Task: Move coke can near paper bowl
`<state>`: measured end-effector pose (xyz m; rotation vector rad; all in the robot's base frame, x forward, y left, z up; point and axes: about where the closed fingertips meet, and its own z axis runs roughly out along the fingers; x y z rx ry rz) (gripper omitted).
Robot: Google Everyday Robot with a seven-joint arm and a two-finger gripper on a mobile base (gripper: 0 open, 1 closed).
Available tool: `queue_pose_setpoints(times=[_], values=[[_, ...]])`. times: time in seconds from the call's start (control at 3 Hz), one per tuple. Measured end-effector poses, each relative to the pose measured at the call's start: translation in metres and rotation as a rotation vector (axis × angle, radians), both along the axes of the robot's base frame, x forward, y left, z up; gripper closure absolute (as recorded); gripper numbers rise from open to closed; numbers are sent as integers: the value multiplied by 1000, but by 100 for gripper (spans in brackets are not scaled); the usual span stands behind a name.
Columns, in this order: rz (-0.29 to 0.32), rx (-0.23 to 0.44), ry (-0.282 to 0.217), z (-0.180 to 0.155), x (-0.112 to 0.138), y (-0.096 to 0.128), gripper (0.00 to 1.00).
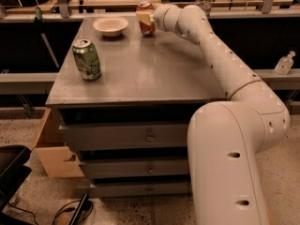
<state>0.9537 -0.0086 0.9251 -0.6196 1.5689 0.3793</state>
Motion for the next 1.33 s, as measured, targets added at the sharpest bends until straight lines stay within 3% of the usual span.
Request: queue_pose_setpoints(times=[0.33,1.33], values=[[4,-1,1,-2,0,3,82],[14,-1,7,-6,1,12,13]])
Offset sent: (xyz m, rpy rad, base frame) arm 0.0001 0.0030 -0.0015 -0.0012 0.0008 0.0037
